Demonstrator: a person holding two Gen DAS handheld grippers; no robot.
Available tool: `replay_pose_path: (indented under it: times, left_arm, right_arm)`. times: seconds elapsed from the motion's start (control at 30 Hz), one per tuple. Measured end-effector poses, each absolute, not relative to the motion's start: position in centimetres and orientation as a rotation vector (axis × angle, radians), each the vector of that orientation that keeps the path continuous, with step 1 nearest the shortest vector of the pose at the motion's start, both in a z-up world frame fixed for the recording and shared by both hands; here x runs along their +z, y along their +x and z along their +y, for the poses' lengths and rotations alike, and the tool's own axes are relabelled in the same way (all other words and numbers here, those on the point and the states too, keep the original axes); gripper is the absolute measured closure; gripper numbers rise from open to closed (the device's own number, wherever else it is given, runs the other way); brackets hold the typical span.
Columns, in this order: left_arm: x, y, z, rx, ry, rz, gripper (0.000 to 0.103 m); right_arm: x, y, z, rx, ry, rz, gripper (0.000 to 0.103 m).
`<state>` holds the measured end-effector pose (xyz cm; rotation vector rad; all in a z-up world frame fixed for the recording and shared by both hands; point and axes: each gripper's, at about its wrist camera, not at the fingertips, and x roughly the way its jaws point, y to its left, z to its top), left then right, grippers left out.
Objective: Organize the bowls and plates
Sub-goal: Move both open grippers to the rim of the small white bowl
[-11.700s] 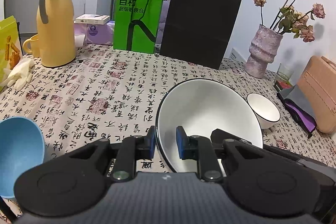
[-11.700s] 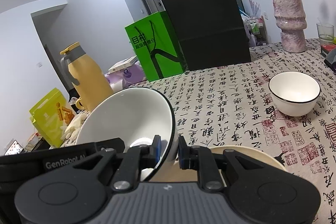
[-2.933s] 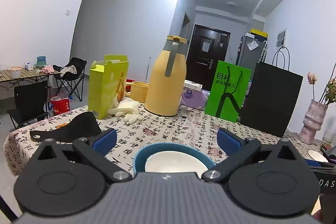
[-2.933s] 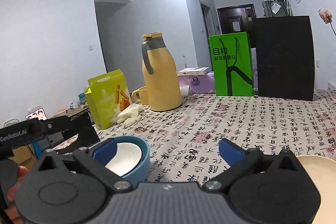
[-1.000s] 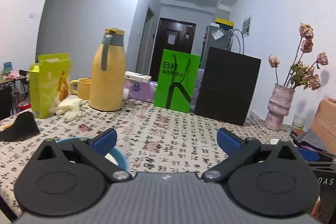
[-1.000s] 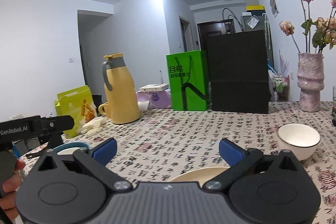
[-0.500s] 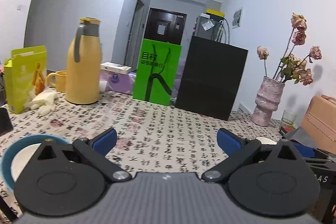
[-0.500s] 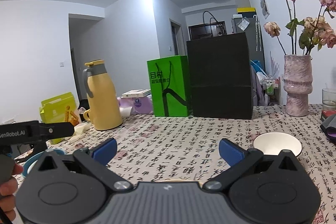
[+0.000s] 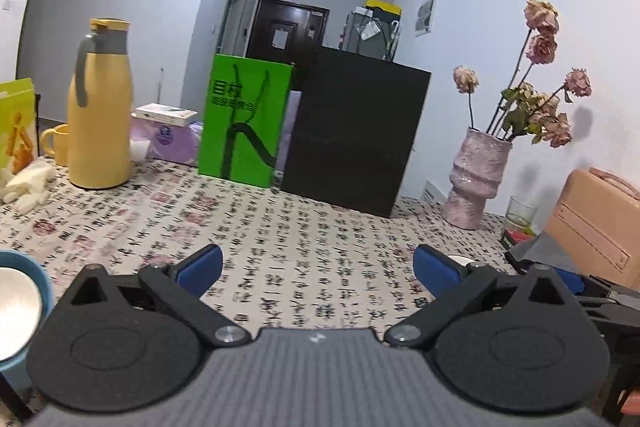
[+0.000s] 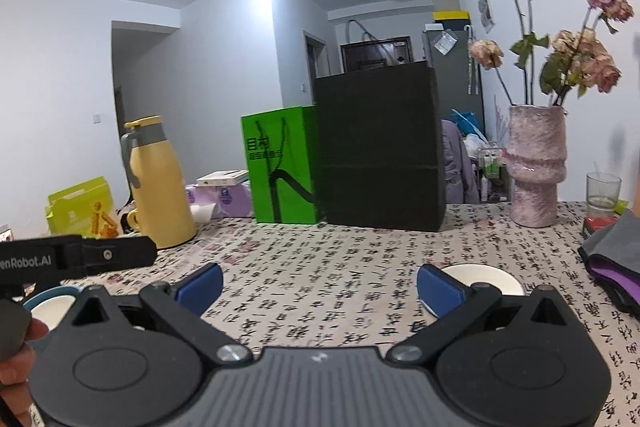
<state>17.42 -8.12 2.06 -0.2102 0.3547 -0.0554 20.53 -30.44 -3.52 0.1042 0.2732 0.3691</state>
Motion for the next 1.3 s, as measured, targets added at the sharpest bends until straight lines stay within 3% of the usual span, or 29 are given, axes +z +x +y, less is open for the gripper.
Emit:
replay_pose_path:
  times: [0.73, 1.3]
  left_arm:
    - [2.3, 25.3, -13.9, -0.047, -0.227, 0.489, 0.0]
    - [-0.2, 31.2, -16.8, -0.031, -0.219, 0.621, 0.0]
  right_arm:
    - [-1.8, 28.5, -36.1, 0.274, 0.091, 0.361, 0.0]
    - [-6.1, 32.3, -40.0, 0.244, 0.263, 0.425, 0.0]
